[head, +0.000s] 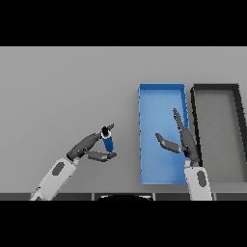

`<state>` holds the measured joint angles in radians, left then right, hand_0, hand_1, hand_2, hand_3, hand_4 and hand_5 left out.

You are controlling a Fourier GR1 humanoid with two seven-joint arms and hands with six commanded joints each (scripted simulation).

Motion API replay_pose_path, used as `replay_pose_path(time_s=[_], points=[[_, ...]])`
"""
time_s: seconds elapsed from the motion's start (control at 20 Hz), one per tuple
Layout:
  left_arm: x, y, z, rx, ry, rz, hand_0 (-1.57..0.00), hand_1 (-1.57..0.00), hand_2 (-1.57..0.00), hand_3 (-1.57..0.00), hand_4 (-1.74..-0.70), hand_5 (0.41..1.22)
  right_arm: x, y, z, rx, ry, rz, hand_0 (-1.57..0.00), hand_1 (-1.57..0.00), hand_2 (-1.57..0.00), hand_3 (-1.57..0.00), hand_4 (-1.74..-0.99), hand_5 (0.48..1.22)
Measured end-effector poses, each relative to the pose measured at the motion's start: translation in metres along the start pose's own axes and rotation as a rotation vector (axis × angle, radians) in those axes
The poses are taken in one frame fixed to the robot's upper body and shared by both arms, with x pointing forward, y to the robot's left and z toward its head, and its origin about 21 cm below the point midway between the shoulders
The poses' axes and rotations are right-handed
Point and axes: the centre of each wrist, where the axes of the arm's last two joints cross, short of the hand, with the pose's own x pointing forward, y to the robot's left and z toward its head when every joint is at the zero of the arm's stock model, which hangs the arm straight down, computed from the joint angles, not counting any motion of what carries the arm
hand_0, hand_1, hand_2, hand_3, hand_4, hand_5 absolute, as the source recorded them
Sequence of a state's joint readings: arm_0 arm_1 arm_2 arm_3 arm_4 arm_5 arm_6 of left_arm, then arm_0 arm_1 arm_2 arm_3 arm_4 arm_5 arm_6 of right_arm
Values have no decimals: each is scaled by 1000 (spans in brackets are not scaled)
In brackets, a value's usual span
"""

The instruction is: Pick up the blue pipe and place it into the blue bin.

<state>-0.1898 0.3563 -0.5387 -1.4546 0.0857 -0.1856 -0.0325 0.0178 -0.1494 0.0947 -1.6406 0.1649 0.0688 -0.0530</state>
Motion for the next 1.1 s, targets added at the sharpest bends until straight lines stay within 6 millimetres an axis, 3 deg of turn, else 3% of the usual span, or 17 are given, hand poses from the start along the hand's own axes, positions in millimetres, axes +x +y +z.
replay_pose_path(time_s=[0.2, 0.3, 0.45, 0.5, 0.55, 0.65, 0.75, 0.8, 0.9, 1.1], points=[[-14, -7, -15, 26, -11, -24, 1, 1, -23, 0, -1098, 517, 1, 0, 1, -3, -5, -1, 1, 1, 1, 1, -1195, 548], [-16, -15, -23, 16, -45, 18, 1, 1, -87, -44, -1137, 567, 3, 0, 0, -3, 2, 6, 1, 1, 1, 1, -1188, 550], [-13, -17, -29, 2, -62, 110, -39, -248, -417, -345, -1268, 675, -1, -1, 0, -10, 11, 12, 1, 1, 1, 1, -1196, 560], [-13, -23, -32, -6, -68, 140, -179, -411, -578, -590, -1301, 784, -2, 0, 3, -4, -5, -2, 1, 1, 1, 1, -1192, 560], [-11, -23, -34, -2, -80, 171, -418, -642, -777, -777, -1383, 872, -2, -1, 3, -11, 7, 2, 1, 1, 1, 1, -1191, 561], [-11, -29, -34, 7, -103, 184, -833, -976, -1063, -1015, -1505, 997, -1, -2, 1, -6, 8, 3, 1, 1, 1, 1, -1184, 562], [-8, -30, -34, 4, -110, 175, -1099, -1190, -1246, -1196, -1588, 1078, -2, -2, 4, -6, 6, 14, 1, 1, 1, 1, -1179, 561], [-7, -36, -34, -10, -114, 179, -1193, -1266, -1311, -1258, -1617, 1106, -4, 2, 4, -1, 12, 16, 1, 1, 1, 1, -1178, 561], [-7, -40, -32, -12, -130, 158, -1329, -1376, -1404, -1370, -1561, 1148, 3, 1, 2, -10, -4, 20, 1, 1, 1, 1, -1176, 559], [0, -43, -34, 1, -166, 120, -1472, -1491, -1503, -1489, -1502, 1191, 0, -2, -2, -9, 17, 21, 1, 1, 1, 1, -1166, 556]])
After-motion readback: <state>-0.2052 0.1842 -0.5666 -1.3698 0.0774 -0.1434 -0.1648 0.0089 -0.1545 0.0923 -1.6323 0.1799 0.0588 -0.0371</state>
